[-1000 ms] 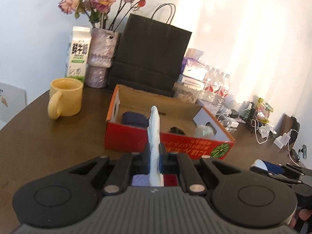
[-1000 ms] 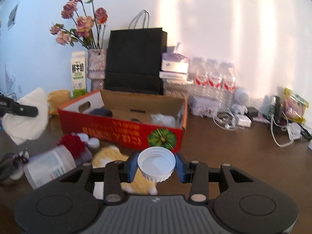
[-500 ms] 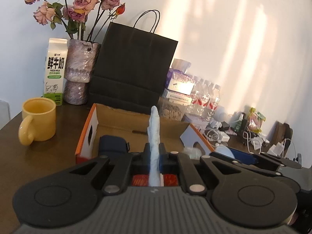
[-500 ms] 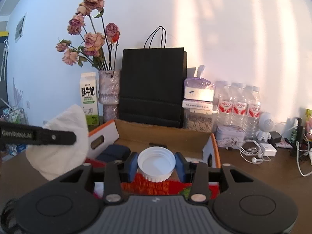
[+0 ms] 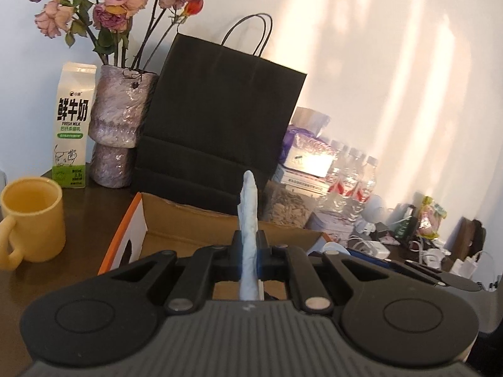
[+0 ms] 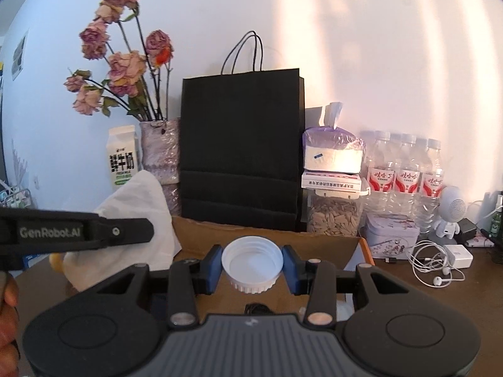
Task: Organize objects
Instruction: 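Carry the white cloth and bottle cap into the box, opening both grippers, then return both tools to the pile and grasp the black cable with the right gripper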
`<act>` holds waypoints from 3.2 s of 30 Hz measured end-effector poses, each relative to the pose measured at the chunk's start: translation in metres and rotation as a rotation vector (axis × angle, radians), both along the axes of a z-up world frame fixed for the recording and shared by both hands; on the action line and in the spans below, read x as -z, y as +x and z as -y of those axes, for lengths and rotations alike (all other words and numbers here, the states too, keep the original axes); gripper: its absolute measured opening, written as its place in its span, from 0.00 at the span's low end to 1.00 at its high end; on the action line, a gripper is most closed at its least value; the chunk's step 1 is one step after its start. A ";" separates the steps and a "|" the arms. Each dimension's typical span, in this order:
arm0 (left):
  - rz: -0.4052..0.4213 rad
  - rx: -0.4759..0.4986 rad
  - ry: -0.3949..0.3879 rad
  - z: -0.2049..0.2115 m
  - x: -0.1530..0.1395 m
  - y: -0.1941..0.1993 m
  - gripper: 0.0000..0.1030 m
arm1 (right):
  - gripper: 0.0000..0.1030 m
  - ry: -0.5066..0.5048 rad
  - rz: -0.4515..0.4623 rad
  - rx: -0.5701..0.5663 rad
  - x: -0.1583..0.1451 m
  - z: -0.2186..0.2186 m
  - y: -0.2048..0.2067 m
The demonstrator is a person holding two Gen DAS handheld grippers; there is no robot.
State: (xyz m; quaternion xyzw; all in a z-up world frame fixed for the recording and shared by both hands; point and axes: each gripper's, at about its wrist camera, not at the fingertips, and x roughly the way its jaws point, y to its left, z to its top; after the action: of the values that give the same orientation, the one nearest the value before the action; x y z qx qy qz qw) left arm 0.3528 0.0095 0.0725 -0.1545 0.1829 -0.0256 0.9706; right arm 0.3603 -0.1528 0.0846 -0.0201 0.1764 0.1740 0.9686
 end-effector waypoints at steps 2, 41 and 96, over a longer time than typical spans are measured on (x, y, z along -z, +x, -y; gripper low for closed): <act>-0.021 -0.017 0.006 -0.001 0.006 0.012 0.08 | 0.38 -0.004 -0.010 0.000 0.003 -0.003 0.012; -0.095 -0.120 0.076 -0.008 0.028 0.030 1.00 | 1.00 -0.061 -0.154 0.049 0.031 0.001 0.044; -0.118 -0.132 0.097 -0.029 0.024 -0.160 1.00 | 1.00 -0.118 -0.201 0.109 0.057 0.108 -0.151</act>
State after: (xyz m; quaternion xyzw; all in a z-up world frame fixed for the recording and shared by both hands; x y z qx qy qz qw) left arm 0.1924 0.0380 0.0485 -0.1204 0.2303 0.0566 0.9640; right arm 0.2097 -0.2604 0.0279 -0.0500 0.2831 0.1115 0.9513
